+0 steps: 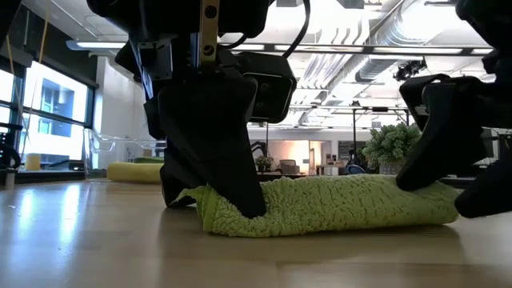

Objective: Roll microfiber towels into tight, uniform cylinder then place into a basket
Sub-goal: Roll the light green microfiber cloth

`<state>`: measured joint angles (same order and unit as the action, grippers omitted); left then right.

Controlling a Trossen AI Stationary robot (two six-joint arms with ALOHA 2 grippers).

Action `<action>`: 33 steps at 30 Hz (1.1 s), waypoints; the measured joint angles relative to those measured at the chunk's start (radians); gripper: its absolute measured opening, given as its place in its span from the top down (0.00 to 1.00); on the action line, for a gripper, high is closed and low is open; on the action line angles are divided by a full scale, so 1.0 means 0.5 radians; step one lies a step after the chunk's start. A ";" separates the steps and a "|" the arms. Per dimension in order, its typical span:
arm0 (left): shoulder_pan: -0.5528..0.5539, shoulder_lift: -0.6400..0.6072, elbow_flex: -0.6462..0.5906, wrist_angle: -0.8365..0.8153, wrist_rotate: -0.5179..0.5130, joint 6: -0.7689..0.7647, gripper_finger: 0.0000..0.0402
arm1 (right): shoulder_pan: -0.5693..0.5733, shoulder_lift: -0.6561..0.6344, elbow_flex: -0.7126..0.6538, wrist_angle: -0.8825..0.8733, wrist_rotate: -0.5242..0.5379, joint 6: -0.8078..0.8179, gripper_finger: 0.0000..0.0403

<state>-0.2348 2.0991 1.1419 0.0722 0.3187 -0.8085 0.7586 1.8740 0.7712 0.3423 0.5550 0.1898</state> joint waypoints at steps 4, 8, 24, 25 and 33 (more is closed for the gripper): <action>0.000 0.000 0.000 0.000 -0.001 -0.001 0.98 | -0.033 0.000 0.000 -0.123 0.033 0.009 0.55; 0.000 0.000 0.000 0.001 -0.002 -0.001 0.98 | -0.069 0.019 0.004 -0.167 0.026 0.053 0.55; 0.016 -0.234 -0.002 -0.264 -0.054 0.493 0.75 | -0.092 0.097 0.013 -0.286 -0.070 0.777 0.81; 0.020 -0.266 0.001 -0.322 -0.073 0.535 0.74 | -0.093 0.097 0.013 -0.286 -0.069 0.833 0.84; 0.032 -0.540 0.002 -0.884 -0.520 0.897 0.73 | -0.096 0.094 0.011 -0.305 -0.043 1.325 0.98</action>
<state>-0.2189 1.8288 1.1431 -0.3699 0.0589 -0.3599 0.7109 1.9209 0.7765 0.1898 0.5335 0.8521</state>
